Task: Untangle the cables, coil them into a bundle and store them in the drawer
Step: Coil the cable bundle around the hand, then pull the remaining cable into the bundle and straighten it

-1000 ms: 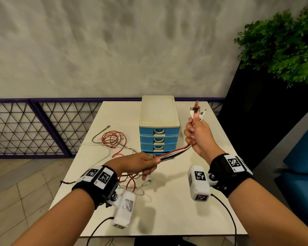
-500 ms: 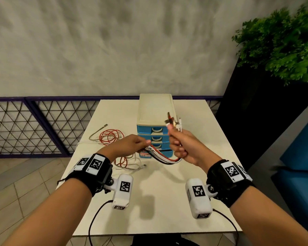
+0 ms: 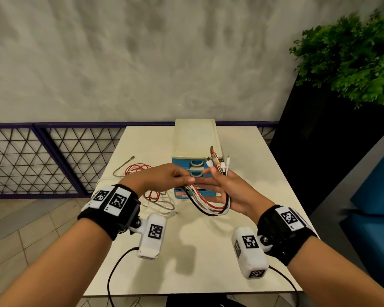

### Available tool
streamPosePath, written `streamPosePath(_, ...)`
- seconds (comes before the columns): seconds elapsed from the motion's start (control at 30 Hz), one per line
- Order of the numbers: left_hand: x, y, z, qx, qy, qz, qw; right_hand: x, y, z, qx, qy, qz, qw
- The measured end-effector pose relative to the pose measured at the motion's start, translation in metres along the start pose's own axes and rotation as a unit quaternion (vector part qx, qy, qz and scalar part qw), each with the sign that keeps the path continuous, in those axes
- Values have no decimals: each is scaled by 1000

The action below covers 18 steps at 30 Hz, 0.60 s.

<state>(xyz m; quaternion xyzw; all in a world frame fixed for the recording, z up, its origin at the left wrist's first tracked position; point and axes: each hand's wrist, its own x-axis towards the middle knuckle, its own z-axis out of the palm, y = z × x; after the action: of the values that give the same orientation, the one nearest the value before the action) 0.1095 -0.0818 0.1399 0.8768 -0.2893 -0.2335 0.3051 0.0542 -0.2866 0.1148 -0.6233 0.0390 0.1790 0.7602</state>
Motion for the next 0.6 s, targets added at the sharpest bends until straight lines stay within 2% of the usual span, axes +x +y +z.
streamPosePath(0.1, 4, 6, 2, 36, 1, 2, 999, -3, 5, 5, 39, -25, 28, 999)
streamPosePath(0.2, 9, 10, 8, 80, 54, 7, 995, -7, 6, 15, 83, -50, 41, 994)
streamPosePath(0.33, 15, 10, 21, 84, 103, 11, 991, -6, 11, 21, 81, -43, 47, 995)
streamPosePath(0.5, 14, 9, 25, 12, 103, 17, 994, -6, 16, 19, 123, -71, 57, 988)
streamPosePath(0.6, 16, 5, 24, -88, 94, 15, 992, -5, 15, 20, 130, -78, 65, 986)
